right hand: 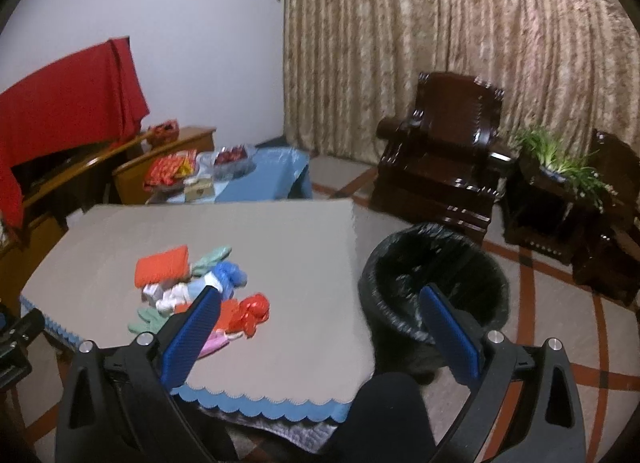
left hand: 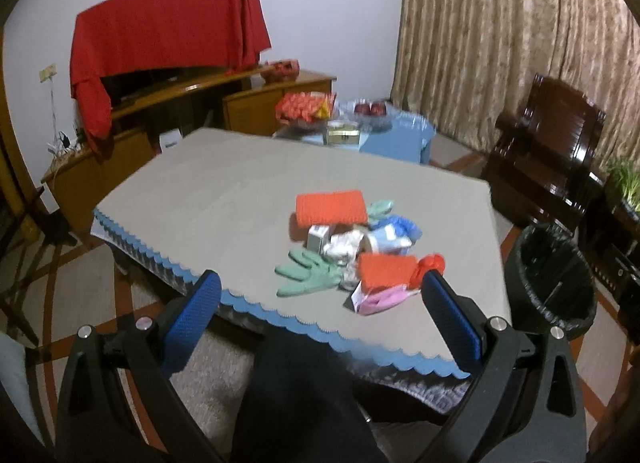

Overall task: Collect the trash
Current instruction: 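Move both tools toward the pile of trash on the table, then grasp the red plastic bag with the right tool while the left tool grasps the orange mesh sleeve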

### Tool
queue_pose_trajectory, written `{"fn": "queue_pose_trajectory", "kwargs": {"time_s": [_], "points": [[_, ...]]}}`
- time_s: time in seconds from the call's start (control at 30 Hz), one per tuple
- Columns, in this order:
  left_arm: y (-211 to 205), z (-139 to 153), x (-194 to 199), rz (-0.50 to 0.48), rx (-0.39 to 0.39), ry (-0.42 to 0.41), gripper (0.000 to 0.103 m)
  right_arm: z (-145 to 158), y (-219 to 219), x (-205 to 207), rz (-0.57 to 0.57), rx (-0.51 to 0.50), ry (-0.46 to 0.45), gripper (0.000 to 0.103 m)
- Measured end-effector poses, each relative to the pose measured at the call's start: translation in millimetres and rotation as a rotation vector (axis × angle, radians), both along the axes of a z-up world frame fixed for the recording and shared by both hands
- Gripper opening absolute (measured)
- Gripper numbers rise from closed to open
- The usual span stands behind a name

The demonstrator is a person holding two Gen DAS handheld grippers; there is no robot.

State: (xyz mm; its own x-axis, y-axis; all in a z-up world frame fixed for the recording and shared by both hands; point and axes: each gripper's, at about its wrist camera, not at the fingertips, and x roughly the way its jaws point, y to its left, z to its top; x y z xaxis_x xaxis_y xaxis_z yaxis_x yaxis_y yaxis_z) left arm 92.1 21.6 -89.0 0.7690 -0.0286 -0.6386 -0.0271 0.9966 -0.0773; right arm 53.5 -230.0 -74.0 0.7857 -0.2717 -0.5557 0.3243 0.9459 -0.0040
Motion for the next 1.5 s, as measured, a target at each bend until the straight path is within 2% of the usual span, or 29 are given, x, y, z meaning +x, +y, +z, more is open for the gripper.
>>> {"fn": "queue_pose_trajectory", "kwargs": {"time_s": [0.27, 0.47, 0.73, 0.97, 1.17, 1.5], "points": [[1, -40, 41, -0.003, 0.008, 0.098, 0.097, -50, 11, 50, 0.058, 0.031, 0.122, 0.097], [-1, -69, 66, -0.003, 0.018, 0.135, 0.097, -69, 16, 76, 0.083, 0.043, 0.161, 0.097], [-5, -93, 93, -0.01, 0.004, 0.145, 0.097, -101, 24, 114, 0.127, 0.055, 0.195, 0.087], [-11, -115, 120, -0.029, -0.005, 0.145, 0.097, -136, 22, 144, 0.155, 0.075, 0.212, 0.071], [-23, -136, 142, -0.033, 0.031, 0.116, 0.097, -169, 13, 174, 0.165, 0.107, 0.235, 0.068], [-51, -182, 184, -0.131, 0.012, 0.196, 0.097, -205, 14, 218, 0.202, 0.131, 0.289, 0.063]]}}
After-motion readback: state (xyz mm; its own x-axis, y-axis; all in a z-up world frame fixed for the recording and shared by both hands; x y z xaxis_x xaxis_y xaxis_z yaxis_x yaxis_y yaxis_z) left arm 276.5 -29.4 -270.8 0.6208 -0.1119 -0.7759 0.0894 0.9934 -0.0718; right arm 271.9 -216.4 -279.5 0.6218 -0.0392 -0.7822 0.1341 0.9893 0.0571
